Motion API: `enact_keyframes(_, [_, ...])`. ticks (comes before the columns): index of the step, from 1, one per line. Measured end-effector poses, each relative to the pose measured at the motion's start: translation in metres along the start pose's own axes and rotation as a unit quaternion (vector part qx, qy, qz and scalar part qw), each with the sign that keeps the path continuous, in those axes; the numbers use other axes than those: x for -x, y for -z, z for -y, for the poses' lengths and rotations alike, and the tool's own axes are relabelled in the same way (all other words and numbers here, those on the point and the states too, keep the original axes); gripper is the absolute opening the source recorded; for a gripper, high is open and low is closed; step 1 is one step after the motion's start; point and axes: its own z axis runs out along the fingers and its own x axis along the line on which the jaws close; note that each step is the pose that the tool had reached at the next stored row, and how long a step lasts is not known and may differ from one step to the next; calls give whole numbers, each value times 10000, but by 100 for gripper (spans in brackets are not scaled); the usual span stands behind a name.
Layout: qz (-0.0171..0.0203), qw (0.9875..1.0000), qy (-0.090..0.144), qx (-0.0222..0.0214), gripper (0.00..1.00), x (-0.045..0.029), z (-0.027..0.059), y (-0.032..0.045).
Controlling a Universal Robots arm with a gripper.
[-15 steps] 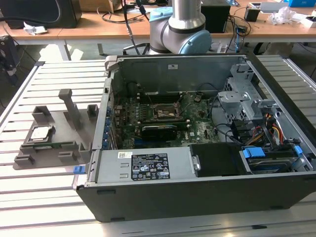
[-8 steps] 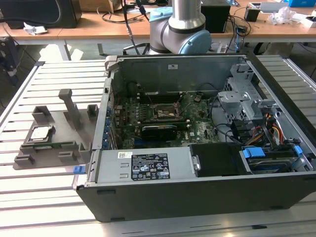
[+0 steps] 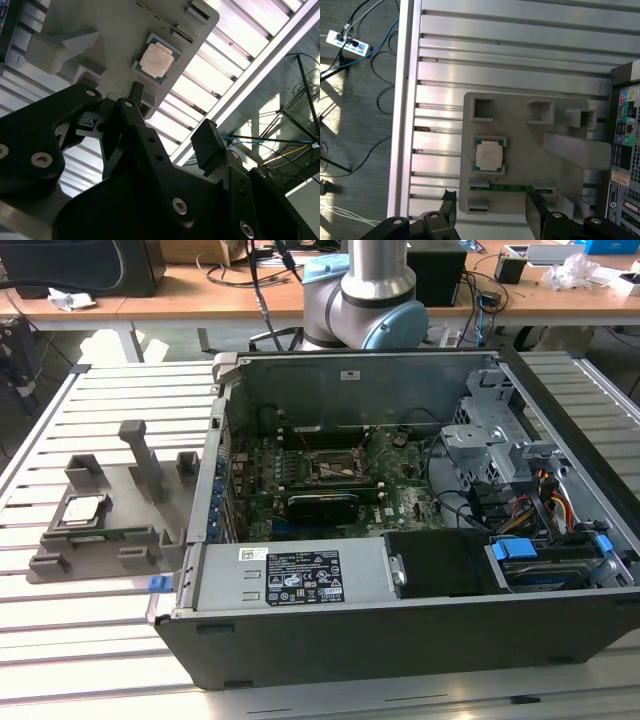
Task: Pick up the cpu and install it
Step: 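Pick up the cpu and move it towards the insertion slot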
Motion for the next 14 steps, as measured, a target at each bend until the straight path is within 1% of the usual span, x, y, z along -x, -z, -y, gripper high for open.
enact_keyframes(14, [0,10000,0,0,66,-1,-2,-54])
